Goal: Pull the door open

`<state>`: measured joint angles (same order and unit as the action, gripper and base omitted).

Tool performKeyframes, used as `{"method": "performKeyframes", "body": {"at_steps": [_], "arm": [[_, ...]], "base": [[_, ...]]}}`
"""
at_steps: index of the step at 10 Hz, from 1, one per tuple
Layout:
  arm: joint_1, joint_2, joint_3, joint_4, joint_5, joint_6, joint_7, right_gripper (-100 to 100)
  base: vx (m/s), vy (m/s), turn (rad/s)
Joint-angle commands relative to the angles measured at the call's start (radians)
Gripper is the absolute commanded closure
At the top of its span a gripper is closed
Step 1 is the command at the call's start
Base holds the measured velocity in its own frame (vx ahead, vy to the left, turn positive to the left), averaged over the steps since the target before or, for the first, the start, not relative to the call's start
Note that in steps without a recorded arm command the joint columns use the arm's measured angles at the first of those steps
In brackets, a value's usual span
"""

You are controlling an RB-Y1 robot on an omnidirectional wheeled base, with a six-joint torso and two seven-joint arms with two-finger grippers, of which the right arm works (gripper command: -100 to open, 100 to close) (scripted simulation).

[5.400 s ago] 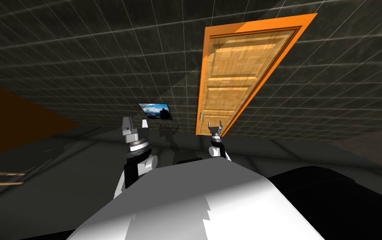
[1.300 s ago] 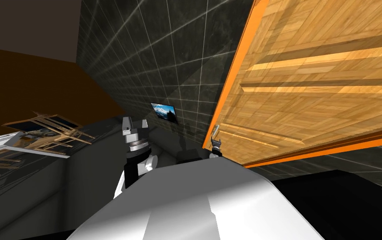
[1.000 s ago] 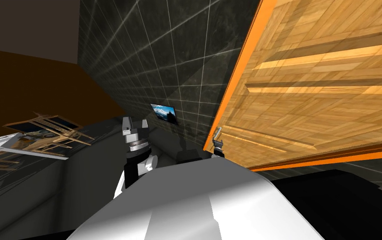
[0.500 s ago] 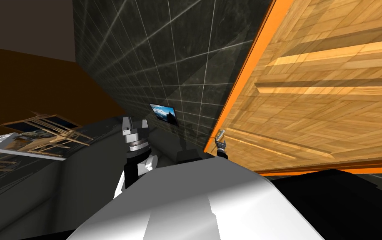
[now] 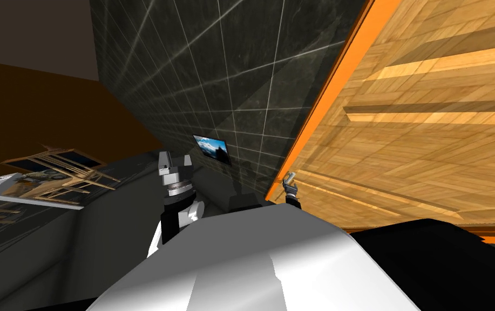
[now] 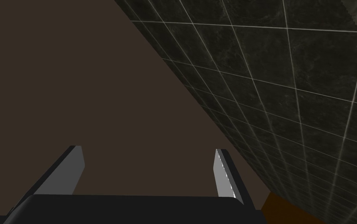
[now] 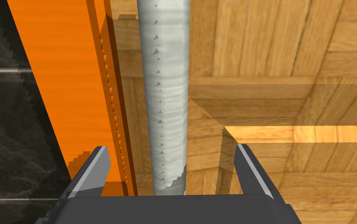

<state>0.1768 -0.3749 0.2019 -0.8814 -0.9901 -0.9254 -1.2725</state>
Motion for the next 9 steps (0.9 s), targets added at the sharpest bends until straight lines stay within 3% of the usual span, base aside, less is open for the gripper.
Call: {"method": "performKeyframes", "body": {"at_steps": [1,2,3,4,9], "arm": [[-0.001,-0.015,0.002,0.02,0.001,-0.007,-0.029,-100],[0.003,-0.029,0.003,0.028,0.001,-0.009,-0.049,-100],[-0.005,-0.022,0.005,0.036,0.003,-0.01,-0.042,-100],[-0.005,-0.022,0.005,0.036,0.003,-0.01,-0.042,100],[-0.005,-0.022,0.005,0.036,0.003,-0.01,-0.042,100]], "base": [[0.103,-0.002,0.013],[0.126,-0.011,0.012],[0.046,0.002,-0.022],[-0.02,0.012,0.024],[-0.006,0.0,0.001]]}}
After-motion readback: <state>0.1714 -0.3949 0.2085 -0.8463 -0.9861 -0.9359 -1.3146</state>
